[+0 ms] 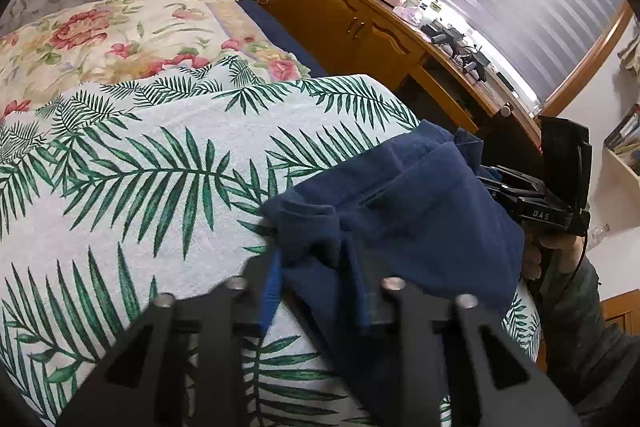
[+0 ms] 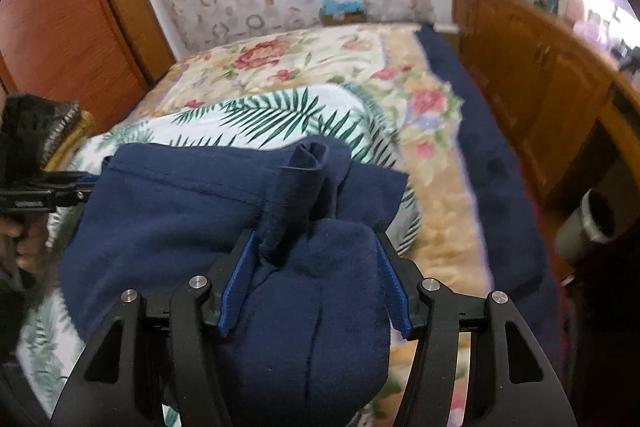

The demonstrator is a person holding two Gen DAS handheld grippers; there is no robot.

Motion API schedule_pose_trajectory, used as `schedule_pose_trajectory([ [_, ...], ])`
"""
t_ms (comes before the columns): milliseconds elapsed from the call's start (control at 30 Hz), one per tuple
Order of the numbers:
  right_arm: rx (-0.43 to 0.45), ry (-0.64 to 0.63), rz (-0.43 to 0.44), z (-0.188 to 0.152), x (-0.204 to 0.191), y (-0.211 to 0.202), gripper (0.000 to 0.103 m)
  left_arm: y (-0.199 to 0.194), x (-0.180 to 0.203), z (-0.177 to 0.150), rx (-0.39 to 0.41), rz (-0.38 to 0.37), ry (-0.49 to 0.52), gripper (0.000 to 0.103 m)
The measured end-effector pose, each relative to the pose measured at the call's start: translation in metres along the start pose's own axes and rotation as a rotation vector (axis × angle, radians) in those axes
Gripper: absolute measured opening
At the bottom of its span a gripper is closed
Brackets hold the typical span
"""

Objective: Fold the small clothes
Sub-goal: 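Lift the folded shirt with both grippers and carry it toward the patterned pillow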

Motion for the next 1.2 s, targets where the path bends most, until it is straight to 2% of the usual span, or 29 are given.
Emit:
schedule_pose_trajectory([
  [33, -0.001, -0.001, 0.003, 0.000, 0.000, 0.000, 0.060, 0.000, 0.001, 0.000, 0.003, -0.003, 0.005, 0.012],
  [67, 0.001, -0.009, 0.002, 0.000, -0.001, -0.001, 0.059, -0.001, 0.004, 0.000, 0.010, -0.007, 0.013, 0.010],
  [100, 0.001, -0.017, 0.004, 0.000, -0.002, -0.001, 0.050, -0.004, 0.007, 0.001, 0.022, -0.010, 0.028, 0.008],
  [167, -0.011, -0.015, 0.077, -0.001, -0.012, -0.003, 0.029, -0.012, 0.015, 0.003, 0.048, -0.006, 0.053, 0.007],
  [233, 0.004, -0.059, 0.046, -0.001, -0.017, -0.007, 0.024, -0.023, 0.024, 0.006, 0.082, -0.011, 0.070, 0.007],
  [300, 0.026, -0.047, 0.045, 0.002, -0.019, -0.013, 0.020, -0.037, 0.032, 0.009, 0.112, -0.019, 0.083, 0.007],
  [367, 0.067, -0.041, 0.020, 0.006, -0.019, -0.022, 0.019, -0.049, 0.039, 0.010, 0.128, -0.034, 0.093, 0.007],
  [467, 0.127, -0.020, -0.014, 0.016, -0.020, -0.035, 0.018, -0.063, 0.047, 0.013, 0.163, -0.017, 0.122, 0.007],
  [733, 0.261, -0.062, -0.006, 0.049, -0.052, -0.069, 0.017, -0.116, 0.057, 0.017, 0.283, 0.041, 0.164, 0.007],
  [1200, 0.322, -0.207, 0.065, 0.093, -0.144, -0.068, 0.017, -0.209, 0.028, -0.005, 0.414, 0.187, 0.157, 0.007],
])
Point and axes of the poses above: each gripper's, at about its wrist camera, not at the fingertips, and y roughly the way its jaws point, x to its right, z to its top, the point moved 10 cm from there along y, roughly the way its jaws point, and after that the axes turned 3 degrees about -z, right-handed, at the moved point
